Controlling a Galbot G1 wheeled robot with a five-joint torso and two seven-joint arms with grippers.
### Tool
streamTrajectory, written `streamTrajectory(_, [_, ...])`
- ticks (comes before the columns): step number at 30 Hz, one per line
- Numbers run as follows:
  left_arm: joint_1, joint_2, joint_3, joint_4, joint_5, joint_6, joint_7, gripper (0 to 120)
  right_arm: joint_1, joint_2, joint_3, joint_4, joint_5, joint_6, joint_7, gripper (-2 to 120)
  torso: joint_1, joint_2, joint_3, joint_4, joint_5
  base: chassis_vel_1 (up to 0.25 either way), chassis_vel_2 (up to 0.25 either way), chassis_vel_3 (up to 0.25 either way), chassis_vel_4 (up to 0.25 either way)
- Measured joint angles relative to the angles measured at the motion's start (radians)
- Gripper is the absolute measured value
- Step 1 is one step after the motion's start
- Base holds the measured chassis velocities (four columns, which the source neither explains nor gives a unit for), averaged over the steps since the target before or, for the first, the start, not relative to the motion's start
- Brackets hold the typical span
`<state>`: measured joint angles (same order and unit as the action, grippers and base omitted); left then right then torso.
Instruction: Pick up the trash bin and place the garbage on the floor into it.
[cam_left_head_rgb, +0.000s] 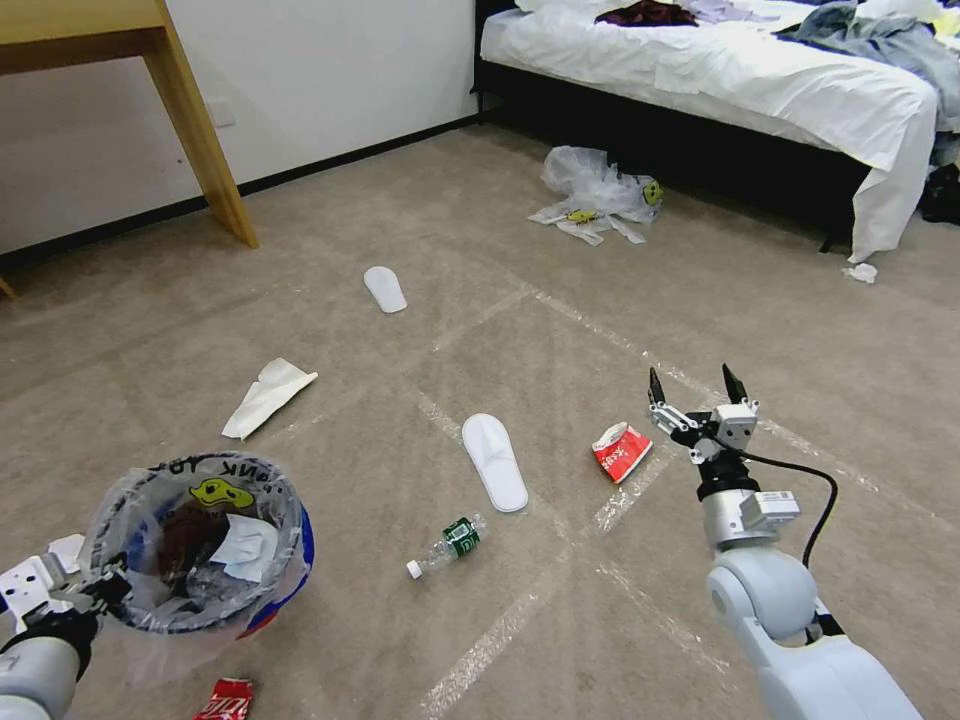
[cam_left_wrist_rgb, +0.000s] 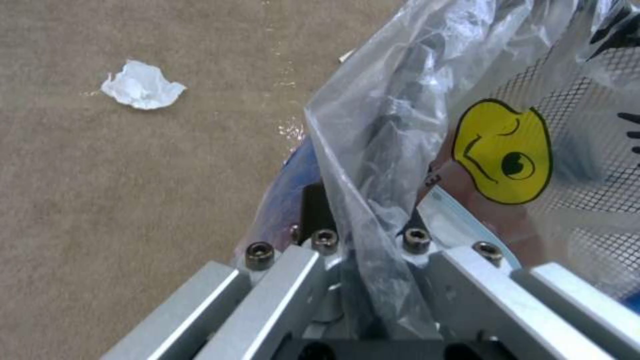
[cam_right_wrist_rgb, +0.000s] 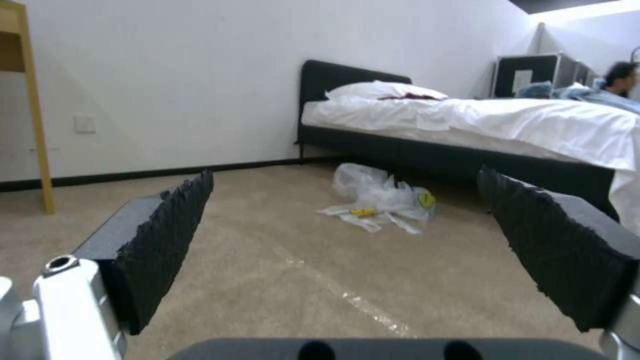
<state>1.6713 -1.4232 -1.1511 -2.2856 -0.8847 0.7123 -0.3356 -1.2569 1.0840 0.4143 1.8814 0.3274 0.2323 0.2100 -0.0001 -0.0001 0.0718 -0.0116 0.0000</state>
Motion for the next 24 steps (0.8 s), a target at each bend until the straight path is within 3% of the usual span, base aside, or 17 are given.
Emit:
streamTrajectory(8, [0.005,-0.001,-0.002,-0.003,0.000,0.000,0.000,1,0.106,-0.057,-0.067,0.000,0.024,-0.070,0.002,100,0.000,0.000,0.000,0.0002,0.0000,0.000,0.000,0.000,0.000])
streamTrajectory(13, [0.007,-0.003,0.008,-0.001,0.007,0.000,-0.001,1,0.228,-0.116,-0.171,-0.003,0.114,-0.168,-0.008,100,0.000,0.000,0.000,0.0005,-0.0003,0.000,0.000,0.000,0.000])
streamTrajectory(14, [0.006,-0.004,0.015,0.002,0.010,0.001,-0.001,1,0.282,-0.140,-0.235,-0.010,0.152,-0.210,-0.012,100,0.000,0.000,0.000,-0.0005,0.0000,0.000,0.000,0.000,0.000])
streamTrajectory(15, [0.003,-0.007,0.023,0.004,0.016,0.001,-0.001,1,0.357,-0.169,-0.316,-0.017,0.202,-0.269,-0.013,100,0.000,0.000,0.000,0.0001,0.0002,0.000,0.000,0.000,0.000])
streamTrajectory(16, [0.003,-0.007,0.023,0.004,0.016,0.001,-0.001,1,0.357,-0.169,-0.316,-0.017,0.202,-0.269,-0.013,100,0.000,0.000,0.000,0.0001,0.0002,0.000,0.000,0.000,0.000])
streamTrajectory(18, [0.000,-0.017,0.026,0.005,0.019,0.001,-0.001,1,0.553,-0.208,-0.545,-0.029,0.354,-0.388,-0.034,100,0.000,0.000,0.000,0.0002,0.0003,0.000,0.000,0.000,0.000])
streamTrajectory(19, [0.000,-0.017,0.026,0.005,0.019,0.001,-0.001,1,0.553,-0.208,-0.545,-0.029,0.354,-0.388,-0.034,100,0.000,0.000,0.000,0.0002,0.0003,0.000,0.000,0.000,0.000])
streamTrajectory(21, [0.007,-0.017,0.021,0.002,0.021,0.001,0.000,1,0.687,-0.214,-0.731,-0.049,0.493,-0.458,-0.061,100,0.000,0.000,0.000,0.0007,-0.0004,0.000,0.000,0.000,0.000])
streamTrajectory(22, [0.007,-0.017,0.021,0.002,0.021,0.001,0.000,1,0.687,-0.214,-0.731,-0.049,0.493,-0.458,-0.061,100,0.000,0.000,0.000,0.0007,-0.0004,0.000,0.000,0.000,0.000])
streamTrajectory(24, [0.011,-0.017,0.012,-0.002,0.022,0.001,0.000,1,0.818,-0.205,-0.900,-0.085,0.576,-0.538,-0.121,100,0.000,0.000,0.000,0.0003,-0.0002,0.000,0.000,0.000,0.000])
